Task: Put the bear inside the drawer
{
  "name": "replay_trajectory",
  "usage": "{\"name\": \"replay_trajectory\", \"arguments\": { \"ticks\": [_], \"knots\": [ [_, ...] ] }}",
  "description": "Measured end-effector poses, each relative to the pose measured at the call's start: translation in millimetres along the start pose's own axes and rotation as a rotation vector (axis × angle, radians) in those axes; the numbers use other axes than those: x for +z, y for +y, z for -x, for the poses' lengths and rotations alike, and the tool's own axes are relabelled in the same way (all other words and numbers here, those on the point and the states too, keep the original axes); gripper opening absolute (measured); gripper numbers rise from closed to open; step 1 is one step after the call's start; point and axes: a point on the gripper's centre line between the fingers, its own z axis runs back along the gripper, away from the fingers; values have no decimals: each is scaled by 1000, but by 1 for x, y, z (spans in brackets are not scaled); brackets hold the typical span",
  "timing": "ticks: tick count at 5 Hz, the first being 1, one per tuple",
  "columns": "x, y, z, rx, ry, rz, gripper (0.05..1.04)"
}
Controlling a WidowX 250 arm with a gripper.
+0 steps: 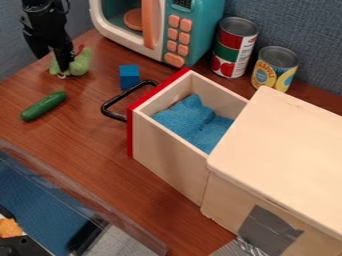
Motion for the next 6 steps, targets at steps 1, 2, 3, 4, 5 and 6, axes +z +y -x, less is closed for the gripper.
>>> {"name": "replay_trajectory", "arguments": {
  "ticks": [1,2,3,4,5,6],
  "knots": [
    [-6,4,-8,47,-19,22,664],
    [-3,2,-8,40,-36,70,437],
    [14,-7,-6,-3,-72,144,355],
    [55,-14,-6,-80,-170,202,334],
    [93,-25,-4,-163,-247,250,334],
    [111,-46,4,-258,-270,306,334]
  ]
}}
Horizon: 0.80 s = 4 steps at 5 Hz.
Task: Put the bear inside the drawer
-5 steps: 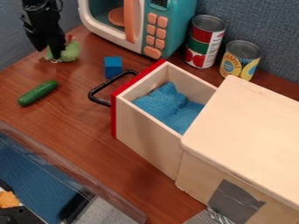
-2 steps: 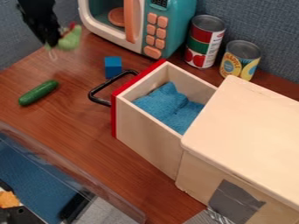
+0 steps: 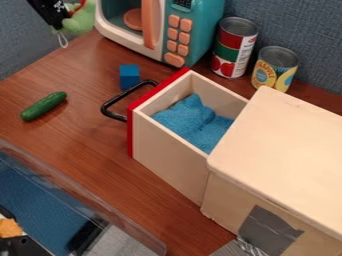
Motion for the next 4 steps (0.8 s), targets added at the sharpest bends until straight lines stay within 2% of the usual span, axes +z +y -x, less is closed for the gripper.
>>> {"name": "replay_trajectory", "arguments": {
  "ticks": [1,2,4],
  "knots": [
    [-7,-44,0,-119,26,73,334],
    [-16,-88,-5,-272,32,129,334],
    [-22,-152,-26,-442,25,214,334]
  ]
}}
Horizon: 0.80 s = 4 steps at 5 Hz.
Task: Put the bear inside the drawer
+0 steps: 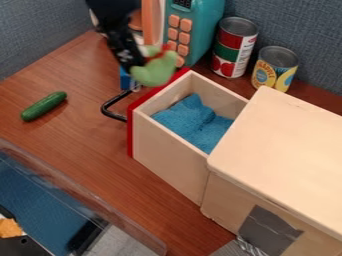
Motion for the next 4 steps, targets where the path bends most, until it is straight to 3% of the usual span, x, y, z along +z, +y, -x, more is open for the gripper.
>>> {"name": "replay_trajectory", "arguments": {
  "ticks": [3,4],
  "knots": [
    [-43,-34,-42,-62,24,75,334],
    [-53,-29,-40,-77,49,51,400]
  ]
}}
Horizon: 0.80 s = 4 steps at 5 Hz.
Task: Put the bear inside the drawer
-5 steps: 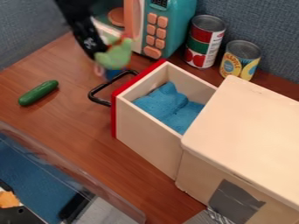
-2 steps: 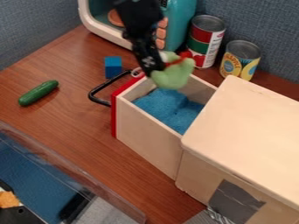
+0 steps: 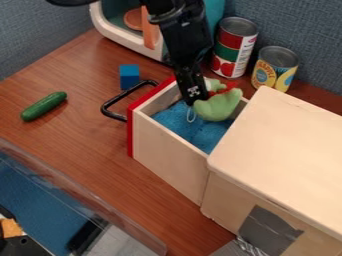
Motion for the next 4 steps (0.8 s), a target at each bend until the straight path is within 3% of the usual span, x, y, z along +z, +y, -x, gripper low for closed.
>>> {"name": "replay_trajectory", "arguments": {
  "ticks": [1,2,3,4],
  "knots": [
    [-1,8,10,-58,73,-55,711],
    [8,5,17,-112,104,-32,975],
    [47,24,28,-179,119,-82,1002],
    [83,49,57,-195,173,-90,999]
  ]
}}
